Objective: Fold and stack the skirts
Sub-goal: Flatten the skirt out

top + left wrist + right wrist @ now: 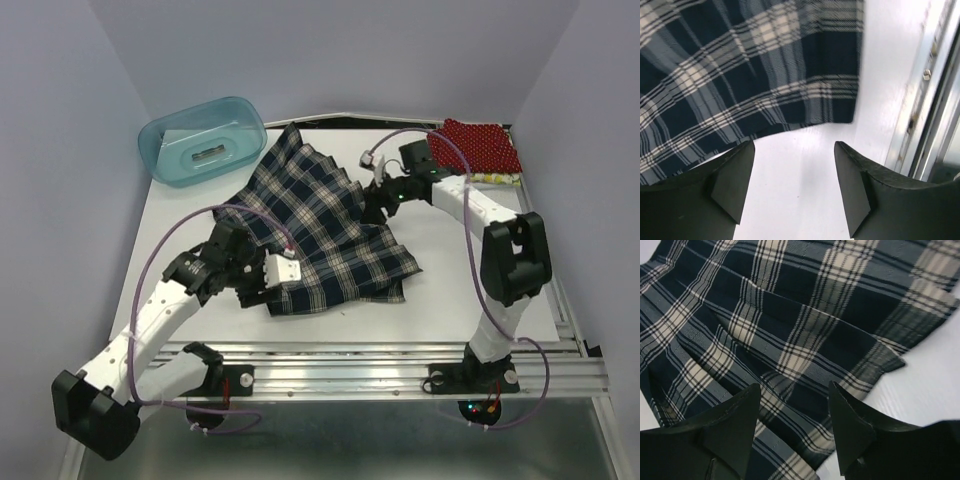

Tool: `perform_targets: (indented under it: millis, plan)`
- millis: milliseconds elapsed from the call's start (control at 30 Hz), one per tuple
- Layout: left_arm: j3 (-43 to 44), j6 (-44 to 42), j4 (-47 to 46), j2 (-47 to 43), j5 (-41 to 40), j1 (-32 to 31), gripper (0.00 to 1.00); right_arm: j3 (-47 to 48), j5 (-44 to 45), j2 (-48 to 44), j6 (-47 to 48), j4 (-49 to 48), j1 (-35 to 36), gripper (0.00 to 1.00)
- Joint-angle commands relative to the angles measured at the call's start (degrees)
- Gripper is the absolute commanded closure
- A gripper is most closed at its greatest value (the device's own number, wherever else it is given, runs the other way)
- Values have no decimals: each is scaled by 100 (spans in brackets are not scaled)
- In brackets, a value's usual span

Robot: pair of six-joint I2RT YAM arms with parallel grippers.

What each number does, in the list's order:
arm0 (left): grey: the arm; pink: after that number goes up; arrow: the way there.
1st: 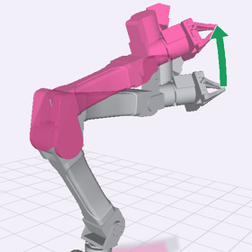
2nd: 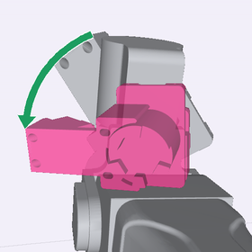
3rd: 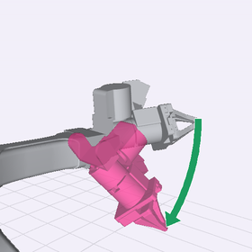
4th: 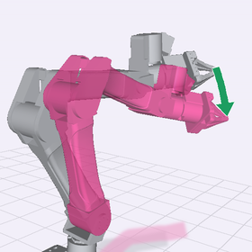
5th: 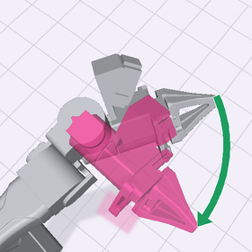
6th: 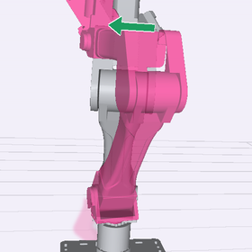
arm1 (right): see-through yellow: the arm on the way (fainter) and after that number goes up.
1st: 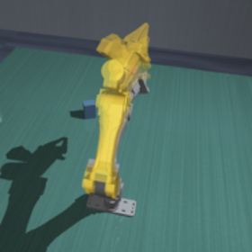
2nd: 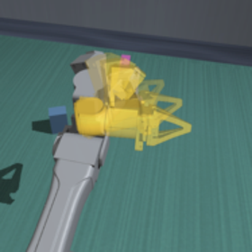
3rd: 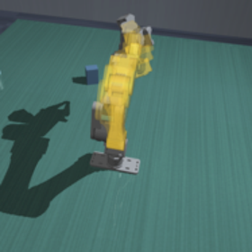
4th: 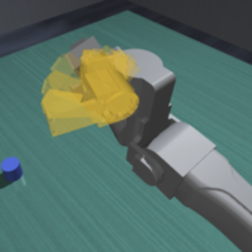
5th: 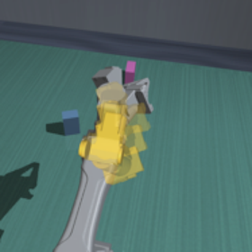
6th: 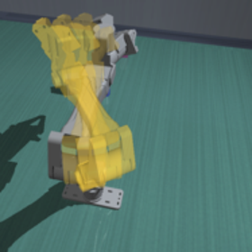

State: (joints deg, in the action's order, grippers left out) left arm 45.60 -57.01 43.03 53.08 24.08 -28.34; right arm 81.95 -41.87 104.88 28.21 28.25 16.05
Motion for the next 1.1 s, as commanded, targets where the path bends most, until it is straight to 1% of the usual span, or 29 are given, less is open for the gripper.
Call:
perform_targets:
  millis: [0,33,67,100,133,167,267,300,333,367,433,467,533,567,633,667,733,767,833,867,900,967,1033,1067]
  plan:
    - [589,1534,-936,614,-36,406,25,461,486,549,-104,-48,363,39]
    - [799,1683,-1023,851,105,643,26,549,521,716,-148,-22,416,40]
    - [940,1833,-1059,1340,454,1263,28,646,617,962,-175,-13,486,41]
    - [1220,2191,-1172,1580,545,1539,30,673,653,1068,-193,22,486,41]
    - [1362,2351,-1208,1852,598,1785,34,673,714,1165,-219,57,539,42]
    - [1511,2457,-1235,2325,677,2145,35,664,941,1305,-228,93,539,43]
    - [1907,2817,-1498,3003,450,2376,37,480,1372,1412,-70,355,539,46]
    - [2056,2827,-1551,3146,257,2377,39,375,1505,1343,61,391,591,46]
    - [2127,2827,-1578,3295,195,2377,39,78,1619,1290,140,418,592,46]
    - [2206,2827,-1587,3601,107,2377,39,-73,1768,1211,211,514,592,47]
    - [2426,2810,-1595,3910,176,2377,41,-372,1805,930,439,672,644,47]
    - [2514,2766,-1578,4234,272,2351,44,-669,1787,842,527,847,706,47]
    - [2759,2862,-1682,4560,299,2219,44,-987,1744,544,572,945,828,48]
    - [2874,2915,-1683,4928,282,2166,45,-1249,1674,455,598,1076,881,49]
    - [3208,3056,-1684,5307,291,2043,45,-1471,1533,288,616,1226,1004,49]
    - [3357,3073,-1631,5492,308,1886,46,-1567,1419,113,625,1288,1118,49]
    - [3708,3126,-1525,6159,361,1597,47,-1805,1024,-177,625,1516,1242,49]
    - [3814,3135,-1508,6310,361,1473,47,-1849,683,-274,633,1586,1303,48]
    - [4139,3153,-1455,6573,317,1192,47,-1815,286,-468,598,1692,1304,45]
    - [4245,3170,-1446,6766,378,955,48,-1745,-64,-634,529,1797,1304,44]
    - [4446,3153,-1403,6847,439,857,48,-1518,-163,-714,458,1842,1304,43]
    - [4606,3109,-1358,6926,650,769,48,-1210,-217,-872,353,1842,1304,42]
    - [4703,3065,-1402,6752,783,829,46,-702,-120,-1092,151,1728,1085,41]
    - [4703,3004,-1402,6516,940,899,45,-524,11,-1136,72,1554,954,41]
